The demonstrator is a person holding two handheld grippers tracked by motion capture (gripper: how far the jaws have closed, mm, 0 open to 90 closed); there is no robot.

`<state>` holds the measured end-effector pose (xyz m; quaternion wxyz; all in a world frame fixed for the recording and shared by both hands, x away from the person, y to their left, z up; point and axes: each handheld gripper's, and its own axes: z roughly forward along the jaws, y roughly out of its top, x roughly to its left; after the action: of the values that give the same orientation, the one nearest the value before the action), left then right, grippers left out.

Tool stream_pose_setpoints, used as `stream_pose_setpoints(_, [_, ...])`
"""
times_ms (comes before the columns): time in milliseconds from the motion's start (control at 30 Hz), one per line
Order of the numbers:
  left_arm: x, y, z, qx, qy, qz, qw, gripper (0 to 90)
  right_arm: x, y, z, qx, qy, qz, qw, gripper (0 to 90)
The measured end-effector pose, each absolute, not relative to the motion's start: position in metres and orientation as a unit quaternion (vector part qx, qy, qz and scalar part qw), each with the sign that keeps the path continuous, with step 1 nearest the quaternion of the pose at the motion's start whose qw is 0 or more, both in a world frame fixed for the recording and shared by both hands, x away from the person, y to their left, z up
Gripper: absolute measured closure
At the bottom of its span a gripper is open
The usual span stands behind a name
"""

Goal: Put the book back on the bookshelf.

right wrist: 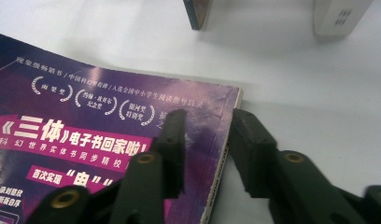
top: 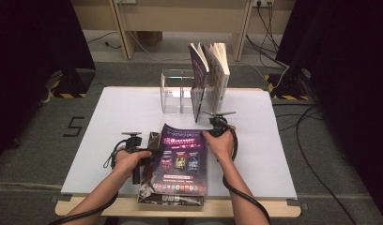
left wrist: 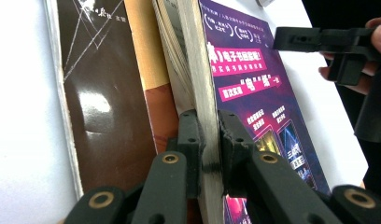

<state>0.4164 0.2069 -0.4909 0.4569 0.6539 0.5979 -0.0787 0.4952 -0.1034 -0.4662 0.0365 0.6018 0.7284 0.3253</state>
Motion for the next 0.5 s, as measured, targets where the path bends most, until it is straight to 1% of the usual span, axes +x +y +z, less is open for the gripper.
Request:
stream_pose_setpoints(100, [0.416, 0.208, -0.492, 0.652, 0.597, -0.082, 0.46, 80.4, 0.499, -0.102, -0.471, 0.605, 0.725, 0.327, 0.033, 58.2])
stream_pose_setpoints(267, [0.417, 0.21, -0.492, 0.653, 0.595, -0.088, 0.46, 81.0, 0.509, -0.103, -0.473, 0.605, 0.722, 0.334, 0.038, 54.4])
stream_pose_setpoints(500, [0.417, 0.21, -0.492, 0.652, 0.597, -0.089, 0.46, 80.7, 0.517, -0.102, -0.476, 0.599, 0.72, 0.347, 0.036, 53.4])
